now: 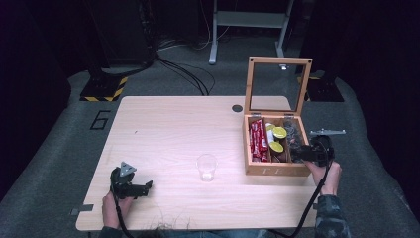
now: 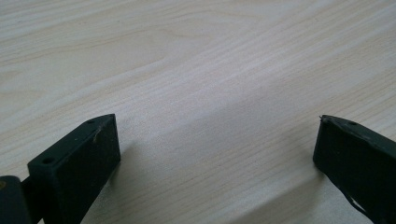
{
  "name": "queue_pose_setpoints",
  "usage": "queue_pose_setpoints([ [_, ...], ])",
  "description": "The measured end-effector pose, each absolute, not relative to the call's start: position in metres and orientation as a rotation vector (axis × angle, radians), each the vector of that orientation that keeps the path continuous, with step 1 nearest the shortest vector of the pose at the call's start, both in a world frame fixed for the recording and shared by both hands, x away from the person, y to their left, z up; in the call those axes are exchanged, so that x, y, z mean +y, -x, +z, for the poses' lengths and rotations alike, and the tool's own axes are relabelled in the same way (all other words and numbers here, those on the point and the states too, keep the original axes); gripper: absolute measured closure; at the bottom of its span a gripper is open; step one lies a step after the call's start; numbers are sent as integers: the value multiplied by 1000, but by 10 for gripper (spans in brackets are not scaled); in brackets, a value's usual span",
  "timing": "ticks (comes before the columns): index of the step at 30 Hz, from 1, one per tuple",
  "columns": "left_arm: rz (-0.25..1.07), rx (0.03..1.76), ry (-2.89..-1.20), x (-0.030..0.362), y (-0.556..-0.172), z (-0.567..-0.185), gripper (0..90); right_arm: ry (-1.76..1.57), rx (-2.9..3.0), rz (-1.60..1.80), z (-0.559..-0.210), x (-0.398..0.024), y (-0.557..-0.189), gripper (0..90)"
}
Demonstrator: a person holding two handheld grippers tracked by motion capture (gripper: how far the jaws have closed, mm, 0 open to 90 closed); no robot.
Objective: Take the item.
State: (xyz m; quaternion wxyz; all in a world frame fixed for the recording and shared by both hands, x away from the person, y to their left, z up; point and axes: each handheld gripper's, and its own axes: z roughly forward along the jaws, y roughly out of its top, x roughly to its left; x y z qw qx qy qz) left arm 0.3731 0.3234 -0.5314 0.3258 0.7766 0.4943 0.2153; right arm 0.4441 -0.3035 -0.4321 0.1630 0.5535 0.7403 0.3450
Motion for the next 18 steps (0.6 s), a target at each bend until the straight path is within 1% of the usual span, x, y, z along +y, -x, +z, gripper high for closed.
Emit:
queue_pose_setpoints([
  [7,564,1295,-2036,323,-373,-531,2,-1612,2121,917,-440,-302,-453,520],
  [15,564,1295,-2036,323,-373,-531,2,-1702,2118,848,-450,-301,-459,552],
  [18,565,1295,-2035,323,-373,-531,2,-1702,2134,829,-455,-299,-462,595],
])
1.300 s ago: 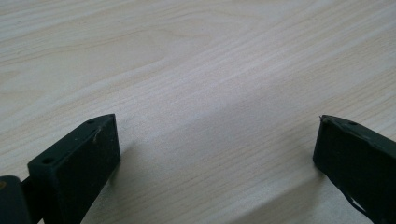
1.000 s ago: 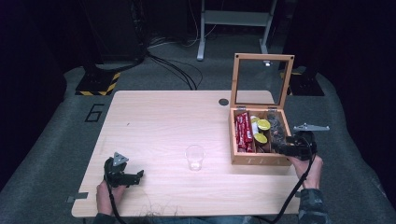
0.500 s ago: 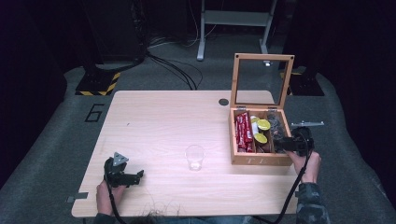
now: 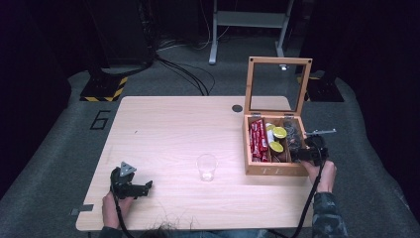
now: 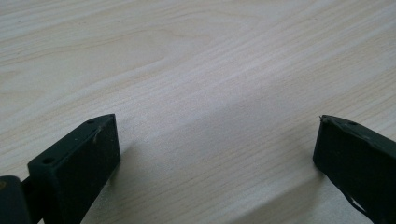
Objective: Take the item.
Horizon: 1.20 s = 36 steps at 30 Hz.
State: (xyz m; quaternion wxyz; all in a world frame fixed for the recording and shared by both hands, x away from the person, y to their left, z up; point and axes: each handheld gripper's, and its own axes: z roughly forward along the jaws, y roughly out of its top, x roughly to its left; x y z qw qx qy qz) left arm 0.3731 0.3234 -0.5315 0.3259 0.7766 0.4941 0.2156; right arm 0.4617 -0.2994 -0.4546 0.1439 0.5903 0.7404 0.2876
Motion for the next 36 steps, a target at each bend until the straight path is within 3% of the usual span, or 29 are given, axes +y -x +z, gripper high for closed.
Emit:
queue_pose_setpoints([
  [3,563,1295,-2038,323,-373,-531,2,-1690,2139,816,-456,-299,-463,693],
  [7,566,1291,-2039,324,-373,-531,2,-1686,2138,801,-458,-298,-463,729],
  [8,563,1295,-2037,323,-373,-531,2,-1698,2135,800,-457,-298,-462,792],
  [10,563,1288,-2046,324,-373,-531,2,-1678,2137,806,-457,-298,-461,814],
  [36,565,1295,-2035,323,-373,-531,2,-1590,2067,862,-426,-303,-443,835],
])
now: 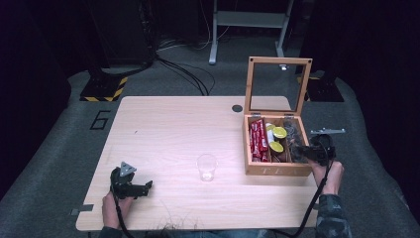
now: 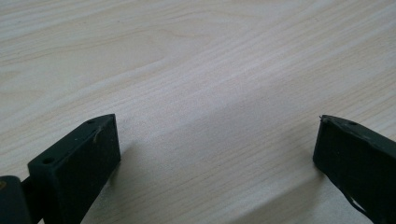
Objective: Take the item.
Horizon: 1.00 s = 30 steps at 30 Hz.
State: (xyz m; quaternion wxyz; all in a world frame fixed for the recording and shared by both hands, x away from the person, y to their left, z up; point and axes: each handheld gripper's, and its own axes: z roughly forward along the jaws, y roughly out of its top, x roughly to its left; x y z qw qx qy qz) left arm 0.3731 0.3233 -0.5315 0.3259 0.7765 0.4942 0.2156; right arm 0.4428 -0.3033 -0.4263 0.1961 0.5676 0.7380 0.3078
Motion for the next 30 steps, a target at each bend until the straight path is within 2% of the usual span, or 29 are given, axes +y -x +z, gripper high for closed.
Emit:
queue_pose_setpoints([
  [30,568,1300,-2022,323,-373,-532,2,-1454,2102,937,-393,-277,-430,837],
])
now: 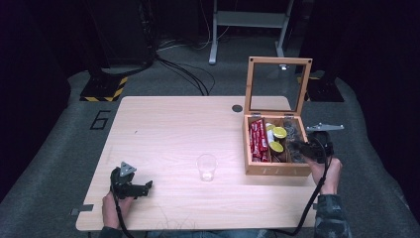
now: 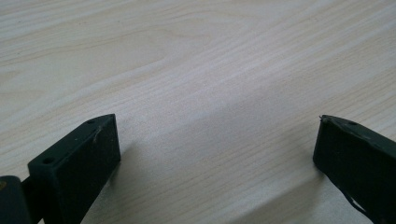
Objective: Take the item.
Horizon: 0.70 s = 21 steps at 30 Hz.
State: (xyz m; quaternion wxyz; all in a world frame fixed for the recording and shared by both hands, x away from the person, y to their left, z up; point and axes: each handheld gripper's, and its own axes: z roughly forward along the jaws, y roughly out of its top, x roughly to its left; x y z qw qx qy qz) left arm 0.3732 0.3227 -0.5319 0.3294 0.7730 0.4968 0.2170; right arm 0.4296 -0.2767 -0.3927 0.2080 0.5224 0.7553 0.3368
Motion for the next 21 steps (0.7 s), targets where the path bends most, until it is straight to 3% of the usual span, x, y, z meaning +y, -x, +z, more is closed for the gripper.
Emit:
queue_pose_setpoints([
  [21,566,1300,-2023,323,-373,-532,2,-1335,2178,1059,-381,-238,-428,837],
])
